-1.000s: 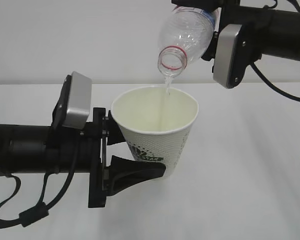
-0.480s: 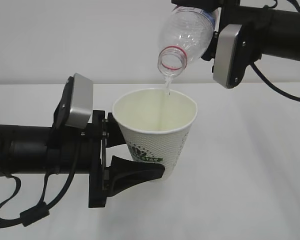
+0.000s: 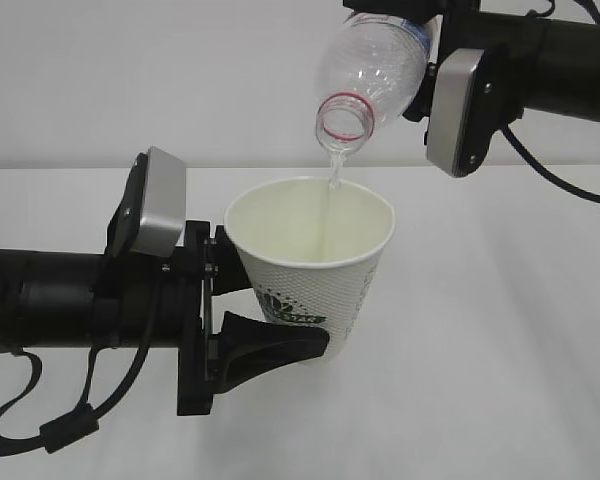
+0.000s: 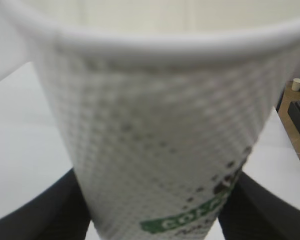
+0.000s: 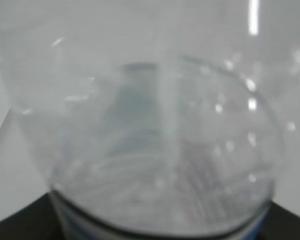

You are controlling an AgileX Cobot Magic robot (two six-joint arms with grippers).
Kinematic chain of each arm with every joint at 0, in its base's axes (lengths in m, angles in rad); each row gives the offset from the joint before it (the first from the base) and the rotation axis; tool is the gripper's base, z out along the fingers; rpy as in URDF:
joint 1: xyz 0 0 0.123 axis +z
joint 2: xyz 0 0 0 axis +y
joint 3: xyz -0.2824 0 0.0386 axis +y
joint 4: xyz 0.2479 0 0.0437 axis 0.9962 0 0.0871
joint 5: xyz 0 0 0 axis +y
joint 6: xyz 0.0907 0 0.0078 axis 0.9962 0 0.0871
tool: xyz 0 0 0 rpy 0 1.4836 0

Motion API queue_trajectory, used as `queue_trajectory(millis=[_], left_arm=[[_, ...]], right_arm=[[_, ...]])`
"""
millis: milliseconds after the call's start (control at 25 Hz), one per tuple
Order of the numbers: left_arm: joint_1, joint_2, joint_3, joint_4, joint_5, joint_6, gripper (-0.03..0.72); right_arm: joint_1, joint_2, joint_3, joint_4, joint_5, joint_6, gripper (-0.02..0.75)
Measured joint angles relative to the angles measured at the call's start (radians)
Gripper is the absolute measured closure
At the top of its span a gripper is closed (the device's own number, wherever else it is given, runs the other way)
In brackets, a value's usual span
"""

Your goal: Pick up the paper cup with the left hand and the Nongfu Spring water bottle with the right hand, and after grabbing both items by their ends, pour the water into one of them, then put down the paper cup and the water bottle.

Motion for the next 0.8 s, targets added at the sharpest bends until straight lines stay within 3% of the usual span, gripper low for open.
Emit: queue_trajectory(millis=[800], left_arm=[[0.0, 0.0, 0.0, 0.0, 0.002, 0.0, 0.171]], right_arm=[[0.0, 0.0, 0.0, 0.0, -0.002, -0.011, 0.288]])
